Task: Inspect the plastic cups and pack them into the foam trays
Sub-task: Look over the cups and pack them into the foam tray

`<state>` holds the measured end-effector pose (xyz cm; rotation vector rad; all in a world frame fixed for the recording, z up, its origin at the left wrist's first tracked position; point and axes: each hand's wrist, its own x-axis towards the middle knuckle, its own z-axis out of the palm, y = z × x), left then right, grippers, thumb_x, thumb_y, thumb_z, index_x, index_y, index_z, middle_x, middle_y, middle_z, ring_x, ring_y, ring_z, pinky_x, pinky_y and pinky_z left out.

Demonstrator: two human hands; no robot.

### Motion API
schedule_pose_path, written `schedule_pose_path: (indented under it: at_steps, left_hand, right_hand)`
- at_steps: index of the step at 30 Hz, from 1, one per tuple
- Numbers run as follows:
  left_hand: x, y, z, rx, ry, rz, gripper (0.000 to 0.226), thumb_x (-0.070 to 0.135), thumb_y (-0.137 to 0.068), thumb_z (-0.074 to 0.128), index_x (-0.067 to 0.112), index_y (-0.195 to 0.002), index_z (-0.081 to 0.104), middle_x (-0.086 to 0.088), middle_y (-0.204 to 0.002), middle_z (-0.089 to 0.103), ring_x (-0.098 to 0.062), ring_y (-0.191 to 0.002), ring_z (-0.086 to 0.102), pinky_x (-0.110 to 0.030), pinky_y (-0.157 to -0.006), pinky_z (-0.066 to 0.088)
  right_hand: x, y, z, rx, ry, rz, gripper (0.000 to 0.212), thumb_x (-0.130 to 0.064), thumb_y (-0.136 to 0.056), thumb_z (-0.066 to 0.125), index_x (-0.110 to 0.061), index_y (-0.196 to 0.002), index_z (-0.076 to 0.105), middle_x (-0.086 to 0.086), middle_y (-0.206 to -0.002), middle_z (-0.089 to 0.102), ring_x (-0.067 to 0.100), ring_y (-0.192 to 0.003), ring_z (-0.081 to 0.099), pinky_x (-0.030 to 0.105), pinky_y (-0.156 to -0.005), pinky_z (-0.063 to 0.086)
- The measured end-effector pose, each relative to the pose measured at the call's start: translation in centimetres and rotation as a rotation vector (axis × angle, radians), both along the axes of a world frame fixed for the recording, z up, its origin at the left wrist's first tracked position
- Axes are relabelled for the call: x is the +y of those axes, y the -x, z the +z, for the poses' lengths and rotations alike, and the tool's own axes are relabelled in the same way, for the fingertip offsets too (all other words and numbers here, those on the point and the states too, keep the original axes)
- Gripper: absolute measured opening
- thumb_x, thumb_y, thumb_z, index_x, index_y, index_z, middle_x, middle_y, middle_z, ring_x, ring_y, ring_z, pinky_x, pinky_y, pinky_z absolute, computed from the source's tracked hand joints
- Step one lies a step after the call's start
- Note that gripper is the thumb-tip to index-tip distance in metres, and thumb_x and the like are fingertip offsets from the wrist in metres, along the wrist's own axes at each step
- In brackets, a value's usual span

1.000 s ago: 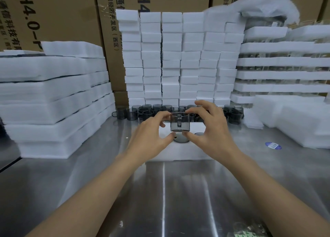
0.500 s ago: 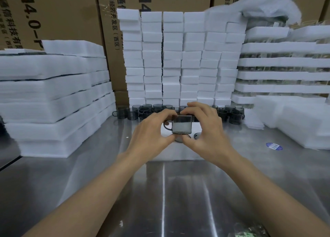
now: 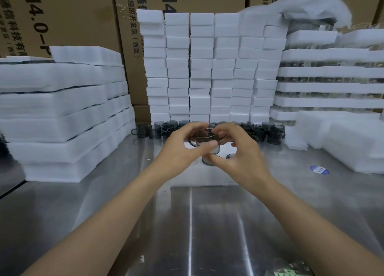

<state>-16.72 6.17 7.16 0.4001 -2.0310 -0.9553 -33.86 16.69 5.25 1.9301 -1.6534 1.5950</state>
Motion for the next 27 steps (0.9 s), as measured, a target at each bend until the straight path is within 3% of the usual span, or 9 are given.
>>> schedule_pose_path:
  at_steps: [2, 4, 7, 9, 13, 16, 20, 23, 27]
  left_hand:
    - [-0.5, -0.1, -0.1, -0.014, -0.009, 0.052, 0.044, 0.027, -0.090, 0.088, 0.028, -0.131, 0.072, 0.012, -0.118, 0.079, -0.005, -0.115, 0.071, -0.019, -0.100, 0.053]
    - [-1.5, -0.8, 0.3, -0.012, -0.105, 0.066, 0.037, 0.028, -0.091, 0.086, 0.029, -0.127, 0.075, 0.010, -0.113, 0.081, -0.002, -0.106, 0.074, -0.025, -0.093, 0.056]
    - [-3.2, -2.1, 0.5, -0.053, -0.212, 0.113, 0.027, 0.038, -0.096, 0.077, 0.038, -0.123, 0.077, 0.021, -0.104, 0.080, 0.008, -0.093, 0.071, -0.028, -0.087, 0.048]
    - [-3.9, -2.5, 0.1, -0.083, -0.233, 0.134, 0.027, 0.044, -0.094, 0.073, 0.042, -0.120, 0.077, 0.027, -0.103, 0.077, 0.013, -0.090, 0.067, -0.029, -0.087, 0.045]
    - [-4.2, -2.4, -0.5, -0.103, -0.272, 0.146, 0.030, 0.051, -0.082, 0.069, 0.053, -0.111, 0.077, 0.032, -0.107, 0.075, 0.015, -0.093, 0.065, -0.028, -0.086, 0.046]
    - [-4.4, -1.9, -1.0, -0.063, -0.288, 0.117, 0.035, 0.041, -0.080, 0.073, 0.044, -0.115, 0.075, 0.027, -0.108, 0.077, 0.005, -0.097, 0.070, -0.028, -0.096, 0.051]
    - [-4.1, -1.5, -1.4, -0.115, -0.219, 0.087, 0.041, 0.033, -0.078, 0.075, 0.040, -0.118, 0.075, 0.019, -0.116, 0.078, -0.001, -0.118, 0.069, -0.031, -0.111, 0.049]
    - [-4.0, -1.6, -1.4, -0.164, -0.138, 0.080, 0.045, 0.030, -0.078, 0.073, 0.036, -0.123, 0.075, 0.018, -0.118, 0.078, -0.001, -0.119, 0.069, -0.028, -0.108, 0.050]
    - [-3.7, -2.3, -1.2, -0.256, -0.088, 0.080, 0.053, 0.047, -0.071, 0.065, 0.042, -0.124, 0.076, 0.021, -0.115, 0.078, 0.004, -0.114, 0.069, -0.024, -0.100, 0.051]
  right_hand:
    - [-0.1, -0.1, 0.0, 0.020, 0.006, 0.027, 0.057, -0.040, -0.077, 0.089, -0.049, -0.123, 0.057, -0.017, -0.115, 0.068, 0.010, -0.110, 0.065, 0.006, -0.090, 0.039]
    - [0.1, 0.3, 0.3, -0.003, 0.006, 0.028, 0.060, -0.045, -0.077, 0.087, -0.051, -0.128, 0.055, -0.019, -0.113, 0.067, 0.010, -0.110, 0.064, 0.011, -0.092, 0.043]
    - [0.3, 1.2, 0.3, -0.075, 0.012, -0.020, 0.056, -0.040, -0.085, 0.083, -0.051, -0.131, 0.054, -0.019, -0.110, 0.063, 0.011, -0.108, 0.063, 0.031, -0.097, 0.051]
    - [0.3, 1.7, 0.2, -0.084, 0.002, -0.055, 0.051, -0.035, -0.090, 0.080, -0.051, -0.130, 0.053, -0.021, -0.108, 0.062, 0.010, -0.107, 0.063, 0.037, -0.098, 0.053]
    - [-0.1, 2.2, -0.2, -0.073, -0.041, -0.103, 0.047, -0.033, -0.092, 0.076, -0.050, -0.130, 0.053, -0.023, -0.104, 0.061, 0.006, -0.105, 0.062, 0.033, -0.097, 0.051]
    - [-0.2, 2.4, -0.5, -0.053, -0.087, -0.138, 0.045, -0.033, -0.094, 0.073, -0.049, -0.130, 0.052, -0.021, -0.104, 0.062, 0.003, -0.104, 0.061, 0.030, -0.095, 0.049]
    - [-0.3, 2.8, -1.0, 0.049, -0.226, -0.206, 0.041, -0.037, -0.096, 0.070, -0.042, -0.134, 0.053, -0.017, -0.108, 0.060, 0.005, -0.104, 0.057, 0.033, -0.092, 0.048]
    - [-0.3, 3.0, -1.3, 0.137, -0.331, -0.242, 0.041, -0.043, -0.098, 0.067, -0.041, -0.136, 0.054, -0.017, -0.107, 0.059, 0.010, -0.105, 0.057, 0.034, -0.091, 0.044]
    - [-0.5, 3.1, -1.4, 0.143, -0.355, -0.258, 0.039, -0.046, -0.098, 0.065, -0.042, -0.136, 0.054, -0.019, -0.106, 0.058, 0.012, -0.105, 0.056, 0.036, -0.092, 0.042]
